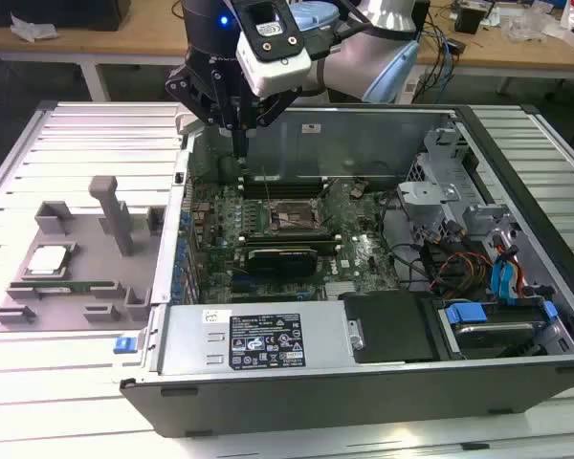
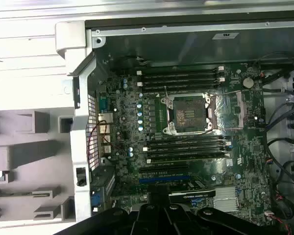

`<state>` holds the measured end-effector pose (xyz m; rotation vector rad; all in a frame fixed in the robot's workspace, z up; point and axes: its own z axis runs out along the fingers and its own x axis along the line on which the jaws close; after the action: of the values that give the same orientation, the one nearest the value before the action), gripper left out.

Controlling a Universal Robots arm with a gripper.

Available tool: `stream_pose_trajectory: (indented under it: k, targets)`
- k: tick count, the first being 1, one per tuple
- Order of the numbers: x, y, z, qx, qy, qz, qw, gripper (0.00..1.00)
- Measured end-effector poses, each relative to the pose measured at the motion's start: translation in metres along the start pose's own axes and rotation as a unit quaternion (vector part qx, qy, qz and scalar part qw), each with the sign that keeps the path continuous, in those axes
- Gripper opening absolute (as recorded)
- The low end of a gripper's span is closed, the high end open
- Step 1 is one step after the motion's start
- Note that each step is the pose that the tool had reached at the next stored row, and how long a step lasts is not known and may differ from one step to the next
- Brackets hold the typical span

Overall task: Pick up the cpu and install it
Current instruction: 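Reach for the cpu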

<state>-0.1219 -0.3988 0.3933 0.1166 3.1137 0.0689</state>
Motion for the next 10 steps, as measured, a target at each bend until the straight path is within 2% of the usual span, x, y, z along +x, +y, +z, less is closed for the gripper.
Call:
stream_pose_trajectory:
  k: [10]
  targets:
    - [0.0002, 0.0, 0.0, 0.0, 0.0, 0.0, 1.0, 0.11]
